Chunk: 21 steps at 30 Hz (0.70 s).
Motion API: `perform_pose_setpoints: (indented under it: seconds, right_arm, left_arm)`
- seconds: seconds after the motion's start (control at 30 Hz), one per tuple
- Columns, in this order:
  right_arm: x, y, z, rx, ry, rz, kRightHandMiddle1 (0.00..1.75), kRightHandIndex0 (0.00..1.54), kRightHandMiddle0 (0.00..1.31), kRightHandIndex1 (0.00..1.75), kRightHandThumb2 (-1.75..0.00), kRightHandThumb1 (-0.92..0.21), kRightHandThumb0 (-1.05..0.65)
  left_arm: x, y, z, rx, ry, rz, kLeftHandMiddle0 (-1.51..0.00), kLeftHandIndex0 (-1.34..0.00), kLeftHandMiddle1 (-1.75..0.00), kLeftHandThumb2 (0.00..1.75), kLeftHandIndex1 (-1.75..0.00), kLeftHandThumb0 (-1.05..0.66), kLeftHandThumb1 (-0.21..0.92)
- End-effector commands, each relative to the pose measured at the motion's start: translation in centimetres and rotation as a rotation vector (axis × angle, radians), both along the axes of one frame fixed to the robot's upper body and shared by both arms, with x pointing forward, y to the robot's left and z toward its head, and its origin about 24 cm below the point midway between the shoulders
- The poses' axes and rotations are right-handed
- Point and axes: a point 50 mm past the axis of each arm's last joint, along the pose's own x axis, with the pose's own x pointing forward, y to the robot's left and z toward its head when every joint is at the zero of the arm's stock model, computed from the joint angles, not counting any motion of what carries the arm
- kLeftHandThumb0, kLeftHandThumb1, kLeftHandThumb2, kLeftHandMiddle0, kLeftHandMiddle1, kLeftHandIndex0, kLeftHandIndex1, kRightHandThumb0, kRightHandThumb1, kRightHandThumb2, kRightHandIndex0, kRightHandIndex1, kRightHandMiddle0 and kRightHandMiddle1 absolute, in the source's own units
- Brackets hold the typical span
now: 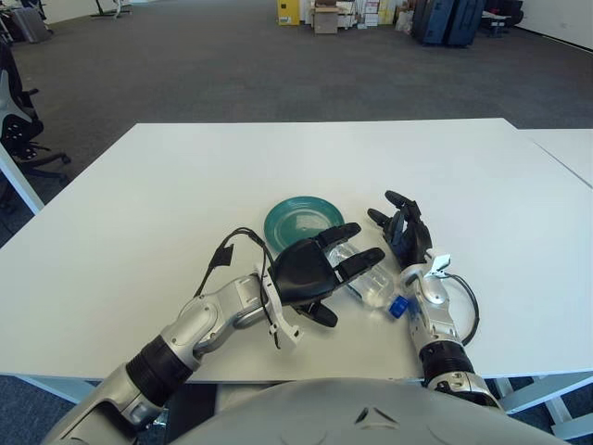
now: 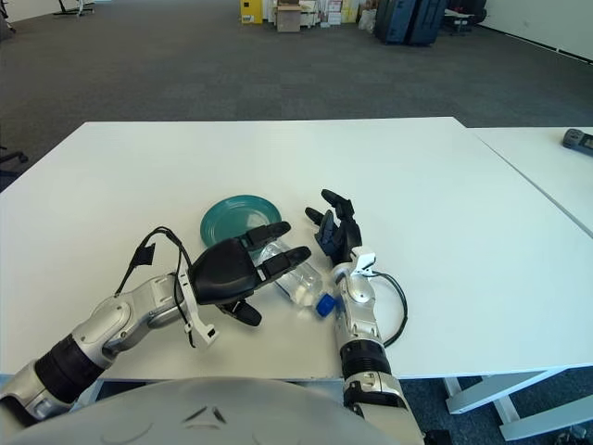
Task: Put the bottle into the plate.
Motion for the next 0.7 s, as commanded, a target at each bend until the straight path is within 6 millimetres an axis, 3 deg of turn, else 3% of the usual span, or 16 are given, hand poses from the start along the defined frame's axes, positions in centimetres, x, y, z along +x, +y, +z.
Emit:
perform_pose_setpoints:
  seconds: [0.0, 0.23, 0.27, 0.37, 0.67]
  right_arm:
    - [-2.4, 0.1, -3.2, 0.006, 0.204, -0.007, 0.80, 0.44, 0.00, 0.29, -0.94, -0.92, -0.66]
    - [-2.6, -0.1, -3.0, -0.012, 0.192, -0.021, 0.83, 0.46, 0.00, 0.24, -0.97, -0.92, -0.66]
    - [-2.6, -0.2, -3.0, -0.017, 0.190, -0.023, 0.84, 0.46, 0.00, 0.23, -0.97, -0.92, -0.67]
    - [-2.6, -0.3, -2.8, -0.033, 0.182, -0.025, 0.87, 0.47, 0.00, 0.23, -0.97, -0.92, -0.68]
    - [-2.7, -0.5, -2.6, -0.060, 0.167, -0.031, 0.87, 0.45, 0.00, 0.20, -0.95, -0.92, -0.73]
  left_arm:
    - [0.6, 0.2, 0.0, -0.011, -0.023, 0.007, -0.11, 0.00, -0.02, 0.79, 0.00, -1.05, 0.92]
    - [1.2, 0.3, -0.9, -0.027, -0.009, 0.014, -0.19, -0.06, -0.05, 0.77, -0.04, -1.05, 0.92]
    - [1.3, 0.4, -1.0, -0.026, -0.003, 0.017, -0.22, -0.04, -0.04, 0.75, -0.18, -1.05, 0.92]
    - [1.4, 0.5, -1.3, -0.020, 0.008, 0.025, -0.26, -0.01, -0.03, 0.72, -0.38, -1.05, 0.92]
    - [2.1, 0.7, -2.1, 0.004, 0.036, 0.039, -0.32, 0.00, -0.04, 0.64, -0.59, -1.05, 0.92]
